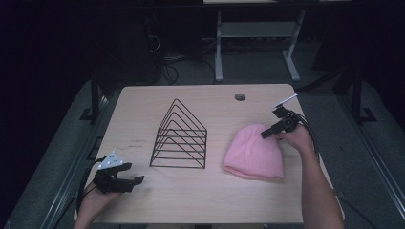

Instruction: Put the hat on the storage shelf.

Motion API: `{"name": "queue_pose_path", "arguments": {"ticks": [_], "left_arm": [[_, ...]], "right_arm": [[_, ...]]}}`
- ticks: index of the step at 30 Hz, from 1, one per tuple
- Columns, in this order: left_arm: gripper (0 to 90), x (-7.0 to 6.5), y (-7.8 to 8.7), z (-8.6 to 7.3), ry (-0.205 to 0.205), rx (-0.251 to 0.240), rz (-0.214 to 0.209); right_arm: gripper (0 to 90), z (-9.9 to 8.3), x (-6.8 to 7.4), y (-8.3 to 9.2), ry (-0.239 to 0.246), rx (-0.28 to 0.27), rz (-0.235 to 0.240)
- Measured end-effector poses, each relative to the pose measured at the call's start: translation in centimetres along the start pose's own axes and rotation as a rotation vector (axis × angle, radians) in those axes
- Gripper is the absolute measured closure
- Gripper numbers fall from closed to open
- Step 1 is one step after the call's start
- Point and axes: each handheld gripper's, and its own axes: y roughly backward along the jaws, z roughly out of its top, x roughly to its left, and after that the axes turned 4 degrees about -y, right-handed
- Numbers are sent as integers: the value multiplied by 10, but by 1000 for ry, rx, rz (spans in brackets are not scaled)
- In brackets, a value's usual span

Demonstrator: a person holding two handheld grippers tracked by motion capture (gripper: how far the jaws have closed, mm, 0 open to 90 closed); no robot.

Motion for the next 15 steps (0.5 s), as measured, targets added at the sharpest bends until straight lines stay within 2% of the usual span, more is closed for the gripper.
{"name": "queue_pose_path", "arguments": {"ticks": [4,5,6,7,12,13,15], "left_arm": [[234,4,-1,1,9,1,4],[234,6,-1,1,15,-6,5],[234,7,-1,1,32,-20,3],[234,8,-2,1,30,-20,1],[234,10,-4,2,17,-3,-7],[233,11,-5,1,22,-4,-7],[233,12,-5,1,27,-5,-12]], "right_arm": [[670,-3,1,-8,2,-14,69],[670,-3,1,-8,2,-14,69],[707,-6,2,-9,-7,-33,91],[763,-8,2,-11,-11,-54,122],[796,-9,6,-6,1,-64,139],[798,-8,10,-2,24,-72,142],[798,-8,14,2,38,-91,150]]}}
